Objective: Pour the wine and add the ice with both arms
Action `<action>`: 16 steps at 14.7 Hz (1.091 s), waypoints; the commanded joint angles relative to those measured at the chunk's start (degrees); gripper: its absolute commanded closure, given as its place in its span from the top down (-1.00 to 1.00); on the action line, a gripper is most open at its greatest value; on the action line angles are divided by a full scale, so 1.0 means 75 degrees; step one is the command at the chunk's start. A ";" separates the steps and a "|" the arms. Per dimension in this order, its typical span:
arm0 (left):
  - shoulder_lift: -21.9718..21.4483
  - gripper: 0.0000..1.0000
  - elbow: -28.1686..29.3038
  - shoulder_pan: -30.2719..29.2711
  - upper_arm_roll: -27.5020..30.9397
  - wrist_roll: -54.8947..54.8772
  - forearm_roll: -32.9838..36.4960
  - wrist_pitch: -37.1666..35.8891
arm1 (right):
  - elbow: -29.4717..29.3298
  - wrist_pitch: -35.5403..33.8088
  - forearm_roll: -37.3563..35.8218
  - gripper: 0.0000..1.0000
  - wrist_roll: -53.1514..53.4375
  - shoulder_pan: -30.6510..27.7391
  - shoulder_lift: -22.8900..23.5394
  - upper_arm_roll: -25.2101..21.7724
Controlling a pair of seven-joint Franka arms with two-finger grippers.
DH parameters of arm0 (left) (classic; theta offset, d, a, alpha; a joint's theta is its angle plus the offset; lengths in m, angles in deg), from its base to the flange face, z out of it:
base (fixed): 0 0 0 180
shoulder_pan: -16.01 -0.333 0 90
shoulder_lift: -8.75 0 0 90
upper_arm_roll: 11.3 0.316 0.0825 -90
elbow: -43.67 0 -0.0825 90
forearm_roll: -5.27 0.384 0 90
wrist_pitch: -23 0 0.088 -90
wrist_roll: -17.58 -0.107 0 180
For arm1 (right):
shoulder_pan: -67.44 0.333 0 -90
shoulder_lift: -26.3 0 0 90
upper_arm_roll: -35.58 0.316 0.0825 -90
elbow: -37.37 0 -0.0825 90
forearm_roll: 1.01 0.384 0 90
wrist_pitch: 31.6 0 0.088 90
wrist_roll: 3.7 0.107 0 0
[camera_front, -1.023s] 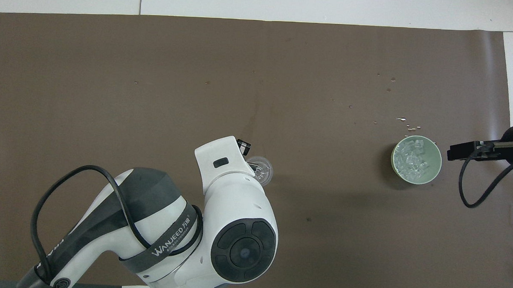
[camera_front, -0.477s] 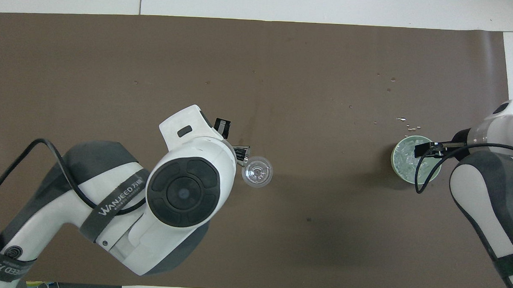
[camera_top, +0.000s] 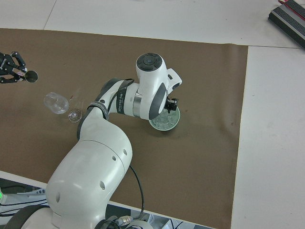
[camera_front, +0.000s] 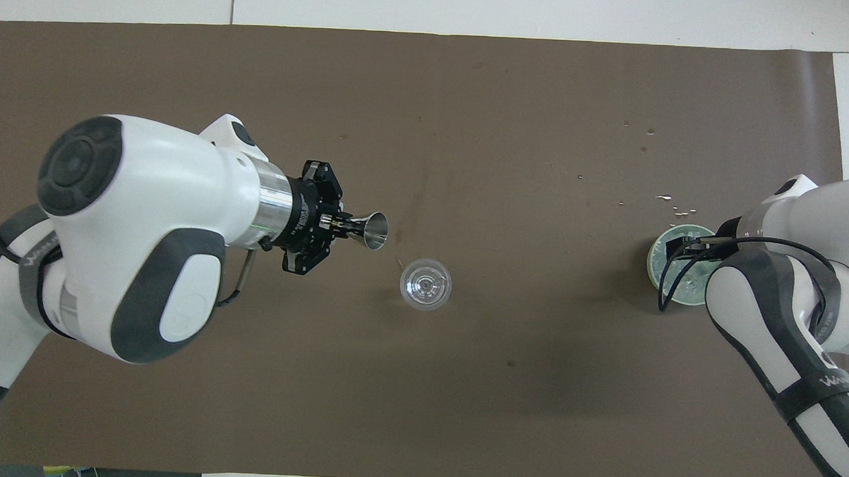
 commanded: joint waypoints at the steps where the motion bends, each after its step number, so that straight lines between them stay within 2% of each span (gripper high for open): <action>1: -0.0373 -1.00 0.0795 -0.0997 -0.0077 -0.1476 -0.1587 0.0127 | 0.0276 0.0227 0.0114 0.32 0.0075 -0.0095 0.0052 0.0017; 5: -0.0083 -1.00 0.1347 -0.2602 -0.0077 -0.3526 -0.4071 -0.0362 | 0.0323 0.0285 0.0102 0.32 0.0064 -0.0201 0.0181 0.0017; 7: 0.0537 -1.00 0.1302 -0.3750 -0.0077 -0.5036 -0.4800 -0.1357 | 0.0311 0.0542 0.0102 0.30 0.0064 -0.0201 0.0345 0.0017; 8: 0.0760 -1.00 0.1278 -0.4022 -0.0077 -0.5356 -0.5047 -0.1407 | 0.0299 0.0532 0.0114 0.28 0.0087 -0.0189 0.0346 0.0017; 9: 0.1180 -1.00 0.1081 -0.4430 -0.0077 -0.5429 -0.5374 -0.1640 | 0.0311 0.0532 0.0114 0.24 0.0088 -0.0189 0.0346 0.0017; 10: 0.1788 -1.00 0.0673 -0.4875 -0.0077 -0.5453 -0.5830 -0.2269 | 0.0311 0.0532 0.0114 0.22 0.0076 -0.0189 0.0346 0.0017; 12: 0.2424 -1.00 0.0459 -0.5358 -0.0077 -0.5616 -0.6418 -0.2568 | 0.0311 0.0485 0.0102 0.06 0.0076 -0.0189 0.0335 0.0017; 14: 0.2671 -1.00 0.0493 -0.5559 -0.0077 -0.5629 -0.6863 -0.2580 | 0.0311 0.0450 0.0102 -0.17 0.0076 -0.0178 0.0335 0.0017; 16: 0.2894 -1.00 0.0586 -0.5548 -0.0077 -0.5780 -0.7356 -0.2452 | 0.0323 0.0438 0.0102 -0.28 0.0064 -0.0178 0.0323 0.0017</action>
